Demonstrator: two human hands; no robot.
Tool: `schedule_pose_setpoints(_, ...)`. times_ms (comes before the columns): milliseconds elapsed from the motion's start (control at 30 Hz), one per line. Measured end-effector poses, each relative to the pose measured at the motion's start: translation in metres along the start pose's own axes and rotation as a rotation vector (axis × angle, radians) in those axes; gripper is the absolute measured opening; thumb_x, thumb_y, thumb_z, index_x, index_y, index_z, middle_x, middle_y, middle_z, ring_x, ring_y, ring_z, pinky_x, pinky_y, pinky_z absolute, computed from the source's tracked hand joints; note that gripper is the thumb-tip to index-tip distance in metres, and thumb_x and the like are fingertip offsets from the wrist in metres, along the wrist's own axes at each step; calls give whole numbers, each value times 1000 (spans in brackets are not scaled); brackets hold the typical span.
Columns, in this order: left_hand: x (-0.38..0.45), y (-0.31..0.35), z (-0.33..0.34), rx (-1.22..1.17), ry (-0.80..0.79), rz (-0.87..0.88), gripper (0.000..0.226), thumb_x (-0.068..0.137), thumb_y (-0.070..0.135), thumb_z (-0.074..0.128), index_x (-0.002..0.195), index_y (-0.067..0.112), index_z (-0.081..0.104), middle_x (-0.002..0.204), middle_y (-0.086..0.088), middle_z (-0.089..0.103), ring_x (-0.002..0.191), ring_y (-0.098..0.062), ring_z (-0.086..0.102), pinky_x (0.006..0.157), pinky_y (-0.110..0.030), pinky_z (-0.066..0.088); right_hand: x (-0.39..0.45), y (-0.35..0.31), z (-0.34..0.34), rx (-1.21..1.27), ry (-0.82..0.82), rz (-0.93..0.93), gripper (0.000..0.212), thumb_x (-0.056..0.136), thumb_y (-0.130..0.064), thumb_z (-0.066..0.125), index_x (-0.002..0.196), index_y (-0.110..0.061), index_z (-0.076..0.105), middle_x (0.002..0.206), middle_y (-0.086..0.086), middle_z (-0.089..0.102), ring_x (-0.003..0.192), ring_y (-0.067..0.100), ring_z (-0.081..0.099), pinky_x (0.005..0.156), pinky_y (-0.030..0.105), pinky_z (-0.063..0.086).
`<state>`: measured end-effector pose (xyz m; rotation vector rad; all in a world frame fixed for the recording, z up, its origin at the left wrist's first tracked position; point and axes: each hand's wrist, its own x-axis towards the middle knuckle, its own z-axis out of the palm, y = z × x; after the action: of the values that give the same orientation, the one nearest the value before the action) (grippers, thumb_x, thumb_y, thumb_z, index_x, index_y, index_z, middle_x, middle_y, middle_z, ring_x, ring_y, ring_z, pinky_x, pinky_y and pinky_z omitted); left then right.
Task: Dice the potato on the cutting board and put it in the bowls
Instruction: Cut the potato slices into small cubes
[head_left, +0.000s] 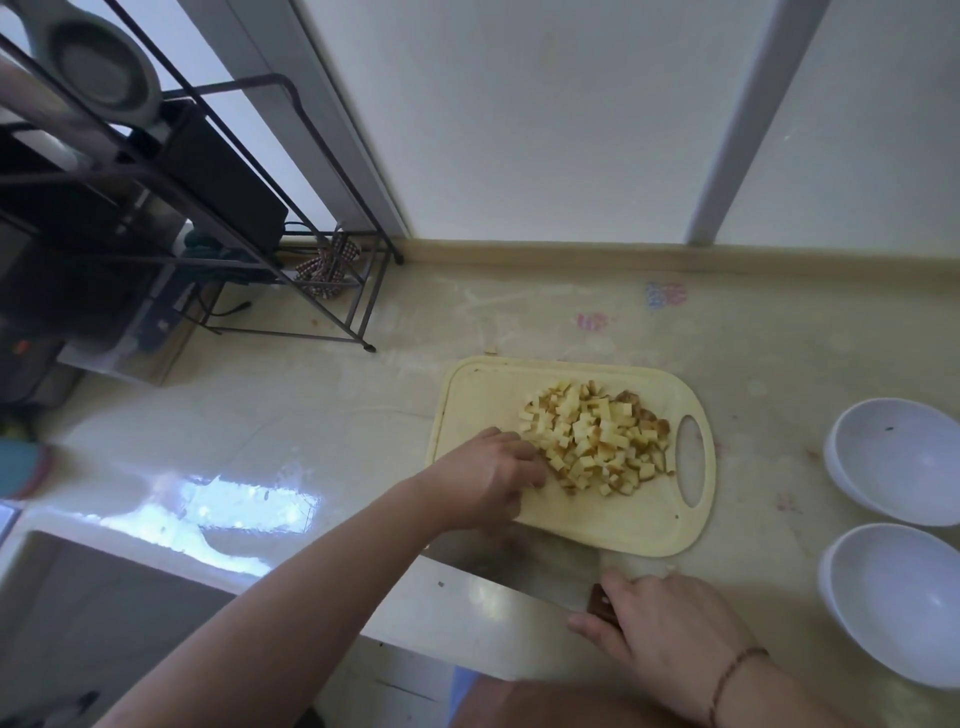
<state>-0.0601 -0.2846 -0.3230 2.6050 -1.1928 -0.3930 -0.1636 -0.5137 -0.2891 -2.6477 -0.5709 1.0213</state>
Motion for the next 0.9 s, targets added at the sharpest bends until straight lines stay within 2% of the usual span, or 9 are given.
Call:
schedule_pose_setpoints(67,-4,-11,-4,-26,52,-76,21,74,13,70,94,15,76,86,-2,64,75,-25,59,70,-35,50,1,2,2,4,7,-2,143,27,-82,-48,120,-27,47,116,5,70,108,29,68,72,36,37)
schedule_pose_setpoints(167,-10,-25,-10,-181,130,-257,20,81,21,72,99,16,79,93,-4,68,79,-26,62,72,-34,52,1,2,3,10,22,-4,143,27,-82,-48,118,-27,48,115,4,70,106,28,68,71,36,37)
schedule_pose_setpoints(267,-12,-26,-15,-297,88,-375,20,84,14,74,104,14,78,98,-2,67,86,-20,62,79,-32,52,1,4,6,7,36,-11,141,29,-82,-46,120,-27,47,114,3,70,105,27,68,71,36,38)
schedule_pose_setpoints(400,-11,-29,-18,-322,82,-465,21,84,13,72,104,14,78,99,1,65,86,-17,61,82,-33,53,1,4,6,7,39,-15,138,34,-83,-43,122,-27,47,114,2,70,104,27,68,71,36,38)
schedule_pose_setpoints(533,-16,-30,-26,-278,-80,-371,27,86,15,67,111,19,76,109,3,62,99,-16,59,89,-30,51,-1,3,4,16,26,-13,140,34,-83,-42,128,-27,45,116,3,69,106,27,68,71,36,38)
schedule_pose_setpoints(633,-20,-31,-30,-257,-217,-352,42,82,32,75,122,23,66,119,9,55,102,-12,58,89,-29,52,-1,3,4,15,30,-9,141,33,-83,-44,127,-27,46,115,3,69,105,27,68,71,36,38)
schedule_pose_setpoints(700,-20,-32,-30,-237,-276,-345,55,78,34,80,128,27,59,124,12,49,100,-13,59,86,-31,54,-1,3,3,19,34,-18,136,36,-83,-39,125,-26,46,114,2,70,104,26,68,71,35,38)
schedule_pose_setpoints(800,-19,-34,-28,-161,-307,-308,66,77,28,83,136,29,54,132,8,45,102,-16,59,85,-30,53,-2,3,2,10,45,-23,133,39,-82,-35,130,-26,44,116,1,70,104,25,68,71,35,38)
schedule_pose_setpoints(900,-21,-30,-24,-110,-257,-263,60,79,29,80,134,23,58,133,4,47,101,-22,62,83,-33,54,-3,3,3,9,39,-34,123,45,-81,-28,126,-26,46,116,2,71,105,25,69,71,35,39)
